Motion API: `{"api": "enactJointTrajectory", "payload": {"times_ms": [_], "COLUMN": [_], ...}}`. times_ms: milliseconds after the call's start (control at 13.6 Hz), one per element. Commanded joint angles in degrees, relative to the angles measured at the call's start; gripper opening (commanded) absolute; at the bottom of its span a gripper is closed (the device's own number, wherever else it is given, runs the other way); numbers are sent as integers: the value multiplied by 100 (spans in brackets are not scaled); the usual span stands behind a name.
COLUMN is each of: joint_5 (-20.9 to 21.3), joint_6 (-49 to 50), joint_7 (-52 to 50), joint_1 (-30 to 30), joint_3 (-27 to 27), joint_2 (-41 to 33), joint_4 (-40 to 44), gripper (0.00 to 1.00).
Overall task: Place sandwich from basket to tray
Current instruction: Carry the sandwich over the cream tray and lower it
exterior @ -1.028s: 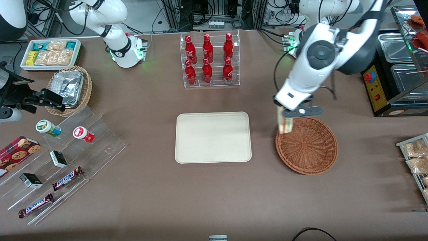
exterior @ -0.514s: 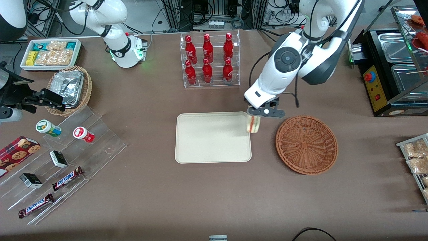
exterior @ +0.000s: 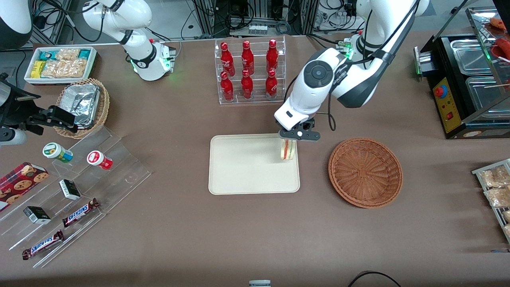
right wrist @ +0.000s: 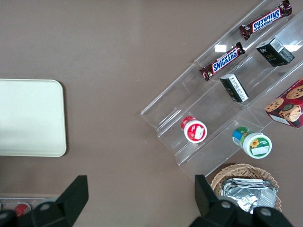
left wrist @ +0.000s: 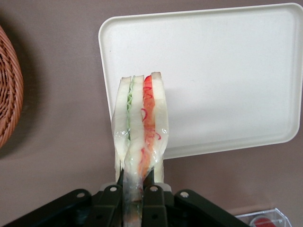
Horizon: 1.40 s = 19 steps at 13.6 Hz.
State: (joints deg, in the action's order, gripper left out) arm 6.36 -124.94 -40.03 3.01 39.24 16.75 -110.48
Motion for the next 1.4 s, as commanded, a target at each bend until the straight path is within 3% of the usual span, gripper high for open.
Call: {"api": "enactJointTrajectory", "payload": {"times_ms": [0,220,588,881,1322], "joint_5": [531,1234,1463,2035,2378], "joint_6": [-21,-21,-21,-161,-513], "joint_7": [-697,-1497,-1578,-1789,-2123], "joint_1": [164,270,420,455,490], "joint_3": [118,250,286,294,286], "joint_2": [494,1074,1707,1980,2051], "joint_4": [368,737,1309,1301,1213], "gripper": [0,0,0,0,0]}}
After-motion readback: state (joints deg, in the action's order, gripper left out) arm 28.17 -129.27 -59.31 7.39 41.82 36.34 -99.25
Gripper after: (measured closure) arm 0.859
